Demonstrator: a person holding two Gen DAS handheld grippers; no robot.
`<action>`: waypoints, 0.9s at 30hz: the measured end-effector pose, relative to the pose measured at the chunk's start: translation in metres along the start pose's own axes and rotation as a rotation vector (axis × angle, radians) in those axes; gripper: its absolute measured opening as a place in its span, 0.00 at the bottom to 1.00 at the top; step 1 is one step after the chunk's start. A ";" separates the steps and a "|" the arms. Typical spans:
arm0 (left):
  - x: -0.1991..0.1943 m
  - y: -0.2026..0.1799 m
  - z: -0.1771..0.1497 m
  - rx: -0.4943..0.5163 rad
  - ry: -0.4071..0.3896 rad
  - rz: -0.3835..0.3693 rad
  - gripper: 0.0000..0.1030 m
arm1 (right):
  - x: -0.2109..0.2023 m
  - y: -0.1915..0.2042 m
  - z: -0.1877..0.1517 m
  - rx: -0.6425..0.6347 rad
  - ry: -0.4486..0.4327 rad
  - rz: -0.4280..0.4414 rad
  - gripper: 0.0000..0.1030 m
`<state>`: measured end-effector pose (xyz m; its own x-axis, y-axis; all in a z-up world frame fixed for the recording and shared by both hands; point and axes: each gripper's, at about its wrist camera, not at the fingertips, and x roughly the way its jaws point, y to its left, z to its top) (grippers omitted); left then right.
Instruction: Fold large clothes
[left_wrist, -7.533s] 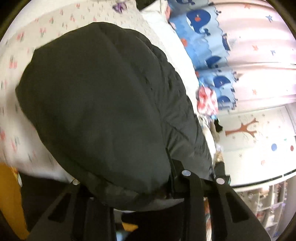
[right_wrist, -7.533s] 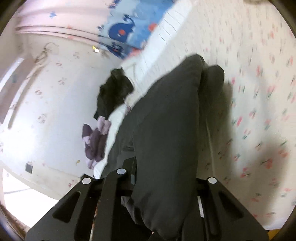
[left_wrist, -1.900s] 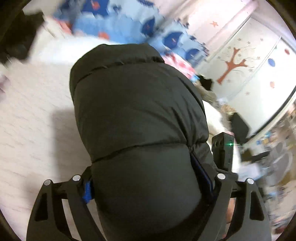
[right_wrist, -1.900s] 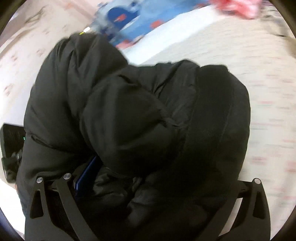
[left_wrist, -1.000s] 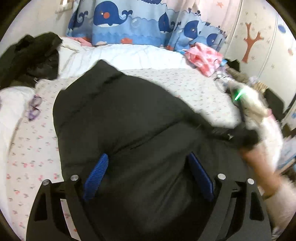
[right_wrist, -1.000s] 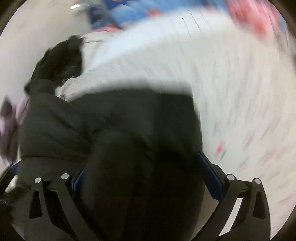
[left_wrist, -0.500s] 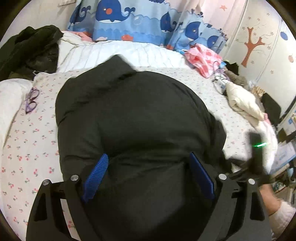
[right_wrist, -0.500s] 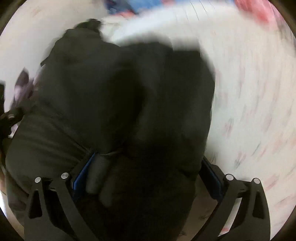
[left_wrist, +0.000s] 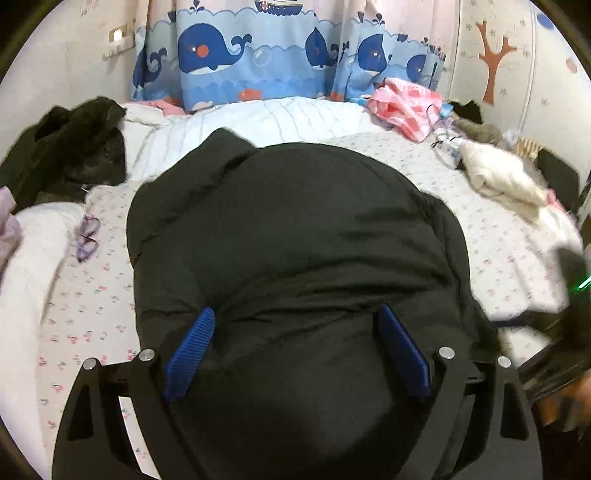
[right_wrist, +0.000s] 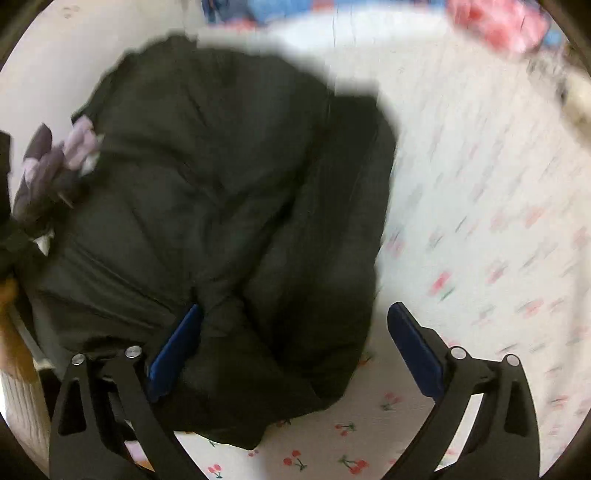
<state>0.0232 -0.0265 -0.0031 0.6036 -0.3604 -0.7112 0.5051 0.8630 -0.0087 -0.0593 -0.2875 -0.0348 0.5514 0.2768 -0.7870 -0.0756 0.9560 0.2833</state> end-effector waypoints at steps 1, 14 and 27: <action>0.000 -0.002 -0.001 0.013 -0.002 0.012 0.84 | -0.016 0.002 0.007 0.002 -0.056 0.016 0.93; -0.001 -0.007 0.003 0.024 -0.041 0.006 0.84 | 0.084 0.000 0.118 0.109 -0.069 0.259 0.93; -0.001 -0.015 -0.005 0.057 -0.056 0.101 0.87 | 0.043 -0.023 0.115 0.012 -0.133 0.304 0.93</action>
<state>0.0117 -0.0373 -0.0058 0.6856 -0.2936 -0.6661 0.4737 0.8747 0.1021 0.0616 -0.3084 -0.0124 0.6091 0.5333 -0.5870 -0.2439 0.8303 0.5011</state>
